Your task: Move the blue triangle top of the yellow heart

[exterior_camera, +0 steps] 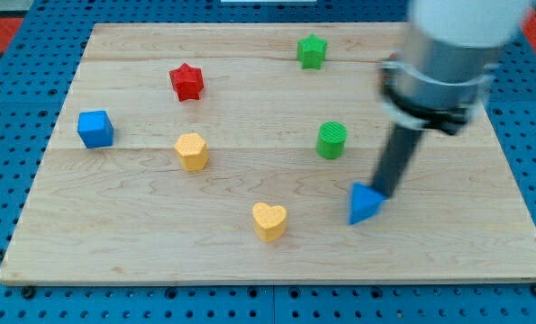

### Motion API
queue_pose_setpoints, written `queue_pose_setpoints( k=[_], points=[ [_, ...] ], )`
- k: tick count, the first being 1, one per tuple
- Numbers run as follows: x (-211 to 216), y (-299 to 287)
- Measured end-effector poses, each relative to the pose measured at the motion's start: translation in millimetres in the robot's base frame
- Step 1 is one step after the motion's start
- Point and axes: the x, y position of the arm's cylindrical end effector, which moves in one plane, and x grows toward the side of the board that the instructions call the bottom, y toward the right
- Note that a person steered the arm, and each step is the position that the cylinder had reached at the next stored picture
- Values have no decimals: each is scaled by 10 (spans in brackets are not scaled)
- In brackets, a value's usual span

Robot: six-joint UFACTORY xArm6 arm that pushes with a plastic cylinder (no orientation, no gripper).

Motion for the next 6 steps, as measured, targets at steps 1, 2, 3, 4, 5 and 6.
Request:
queue_pose_setpoints(
  k=[1,2,3,4,5,6],
  points=[
    [52,667],
    [562,711],
    [552,68],
    [176,-471],
    [61,-482],
    [61,459]
  ],
)
